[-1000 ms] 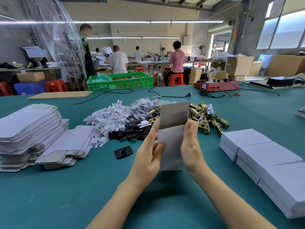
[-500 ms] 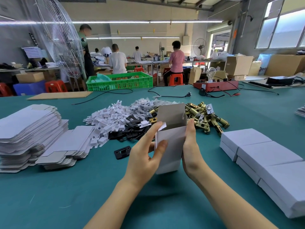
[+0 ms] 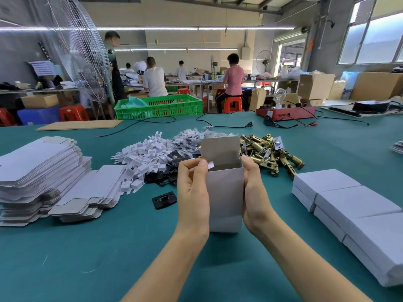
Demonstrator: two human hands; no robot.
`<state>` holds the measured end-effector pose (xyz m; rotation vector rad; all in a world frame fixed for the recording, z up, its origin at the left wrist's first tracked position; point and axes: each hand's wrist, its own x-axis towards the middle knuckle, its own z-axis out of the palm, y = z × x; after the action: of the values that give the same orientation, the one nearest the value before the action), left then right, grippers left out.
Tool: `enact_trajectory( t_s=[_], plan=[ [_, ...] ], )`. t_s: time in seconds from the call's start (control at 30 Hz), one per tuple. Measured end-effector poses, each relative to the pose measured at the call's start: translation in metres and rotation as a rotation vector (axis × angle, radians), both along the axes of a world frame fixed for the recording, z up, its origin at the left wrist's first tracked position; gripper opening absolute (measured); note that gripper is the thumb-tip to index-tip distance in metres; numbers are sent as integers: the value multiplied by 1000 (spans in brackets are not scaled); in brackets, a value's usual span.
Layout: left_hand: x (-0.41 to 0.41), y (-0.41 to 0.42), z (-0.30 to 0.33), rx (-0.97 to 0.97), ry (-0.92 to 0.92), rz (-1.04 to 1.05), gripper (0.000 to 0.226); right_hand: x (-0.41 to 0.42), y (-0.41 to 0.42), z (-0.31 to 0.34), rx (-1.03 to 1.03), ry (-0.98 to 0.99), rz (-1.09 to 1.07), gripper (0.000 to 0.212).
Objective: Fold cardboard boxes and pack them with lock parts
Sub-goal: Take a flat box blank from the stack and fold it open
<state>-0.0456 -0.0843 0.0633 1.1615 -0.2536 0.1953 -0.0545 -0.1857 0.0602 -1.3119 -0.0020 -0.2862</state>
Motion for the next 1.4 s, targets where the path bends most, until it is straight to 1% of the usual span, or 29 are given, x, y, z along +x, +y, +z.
enact_trajectory(
  t_s=[0.07,0.13,0.17,0.27,0.3,0.37,0.4,0.6,0.8,0.87,0.97,1.0,1.1,1.13,1.2,1.27,1.33,1.4],
  plan=[
    [1,1,2,-25,8,-1,6,-1,1,1,11,-8,-7,63],
    [3,2,3,-39,18,-12,12,-1,2,2,4,-25,-11,54],
    [3,3,4,-40,12,-26,17,0,2,1,4,-35,-9,47],
    [1,2,6,-4,-30,-75,26,1,-1,0,15,-111,-25,15],
    [0,1,6,5,-32,-86,26,2,-2,0,25,-138,-46,18],
    [-1,-1,7,11,-22,-101,25,2,-3,3,42,-182,-53,33],
    [-1,-1,7,12,-15,-108,25,2,-3,4,37,-197,-54,35],
    [1,1,7,6,-6,-115,33,-2,-1,10,-65,-241,-109,25],
    [2,2,7,26,-3,-116,43,-5,1,14,-87,-280,-202,28],
    [1,3,6,37,-24,-135,40,-6,2,14,-92,-288,-228,30],
    [-2,4,6,24,-33,-198,24,-6,2,11,-118,-297,-268,32],
    [-2,4,7,13,-32,-201,23,-6,3,10,-131,-310,-277,32],
    [-5,4,7,24,-70,-171,34,-7,3,8,-146,-357,-278,30],
    [-5,4,7,18,-83,-171,32,-8,3,7,-135,-367,-263,29],
    [-4,4,7,17,-85,-187,23,-8,3,6,-109,-365,-225,28],
    [-1,5,6,31,-77,-199,16,-9,4,5,-115,-357,-229,27],
    [0,4,5,45,-75,-184,14,-8,4,5,-168,-365,-266,27],
    [-1,4,5,58,-84,-164,18,-9,4,5,-210,-379,-292,26]
  ],
)
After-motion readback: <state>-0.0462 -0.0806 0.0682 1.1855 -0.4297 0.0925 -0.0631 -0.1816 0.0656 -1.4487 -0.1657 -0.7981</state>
